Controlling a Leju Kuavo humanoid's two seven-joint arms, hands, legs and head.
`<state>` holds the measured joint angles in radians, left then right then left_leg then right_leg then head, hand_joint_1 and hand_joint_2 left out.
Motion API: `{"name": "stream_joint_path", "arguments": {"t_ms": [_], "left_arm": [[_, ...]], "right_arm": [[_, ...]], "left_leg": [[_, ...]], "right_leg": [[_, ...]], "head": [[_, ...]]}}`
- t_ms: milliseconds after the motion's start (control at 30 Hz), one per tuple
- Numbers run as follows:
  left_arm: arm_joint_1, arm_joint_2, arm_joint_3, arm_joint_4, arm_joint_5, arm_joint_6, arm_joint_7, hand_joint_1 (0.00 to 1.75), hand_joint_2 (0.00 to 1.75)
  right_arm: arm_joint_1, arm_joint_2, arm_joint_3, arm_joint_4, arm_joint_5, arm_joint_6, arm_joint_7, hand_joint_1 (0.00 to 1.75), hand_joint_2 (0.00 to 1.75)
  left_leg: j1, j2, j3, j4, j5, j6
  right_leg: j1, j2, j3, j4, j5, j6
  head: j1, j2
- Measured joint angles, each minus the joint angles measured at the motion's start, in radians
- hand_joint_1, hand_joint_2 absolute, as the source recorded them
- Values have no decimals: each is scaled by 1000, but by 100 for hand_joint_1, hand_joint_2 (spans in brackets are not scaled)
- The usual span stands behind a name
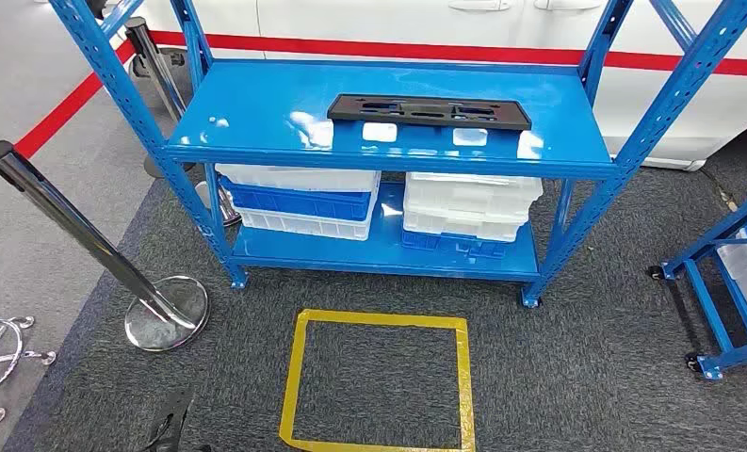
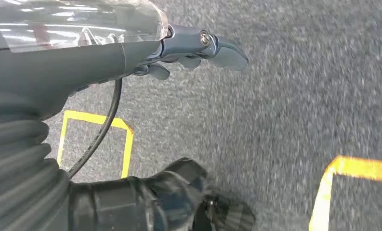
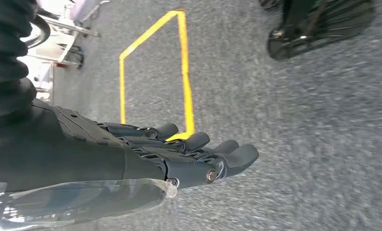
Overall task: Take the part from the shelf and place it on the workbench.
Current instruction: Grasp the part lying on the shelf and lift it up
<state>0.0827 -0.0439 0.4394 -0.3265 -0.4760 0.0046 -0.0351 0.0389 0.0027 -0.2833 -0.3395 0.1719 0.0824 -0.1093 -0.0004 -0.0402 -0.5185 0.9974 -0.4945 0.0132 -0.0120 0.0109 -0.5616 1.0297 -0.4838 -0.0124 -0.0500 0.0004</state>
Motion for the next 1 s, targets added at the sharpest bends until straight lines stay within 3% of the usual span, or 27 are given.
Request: {"name": "stream_joint_path", "arguments": {"t_ms": [200, 333, 467, 1000], "left_arm": [[-18, -11, 95, 20, -95, 0, -13, 0, 0], [-20, -12, 102, 22, -103, 0, -14, 0, 0], [-45, -30, 255, 48, -252, -2, -34, 0, 0], [-90, -55, 494, 96, -482, -18, -66, 0, 0]], "right_arm": [[-42, -7, -37, 6, 45, 26, -60, 0, 0], [-47, -8, -39, 6, 49, 29, -65, 0, 0], [-158, -46, -27, -37, 101, 94, -193, 0, 0], [-371, -184, 226, -333, -14, 228, -369, 0, 0]], "left_leg": [[0, 0, 0, 0, 0, 0], [0, 0, 0, 0, 0, 0], [0, 0, 0, 2, 0, 0], [0, 0, -3, 7, 1, 1]], "right_leg": [[0, 0, 0, 0, 0, 0], [0, 0, 0, 0, 0, 0], [0, 0, 1, 0, 2, 3], [0, 0, 1, 0, 4, 6]], "head": [[0, 0], [0, 0], [0, 0], [0, 0]]}}
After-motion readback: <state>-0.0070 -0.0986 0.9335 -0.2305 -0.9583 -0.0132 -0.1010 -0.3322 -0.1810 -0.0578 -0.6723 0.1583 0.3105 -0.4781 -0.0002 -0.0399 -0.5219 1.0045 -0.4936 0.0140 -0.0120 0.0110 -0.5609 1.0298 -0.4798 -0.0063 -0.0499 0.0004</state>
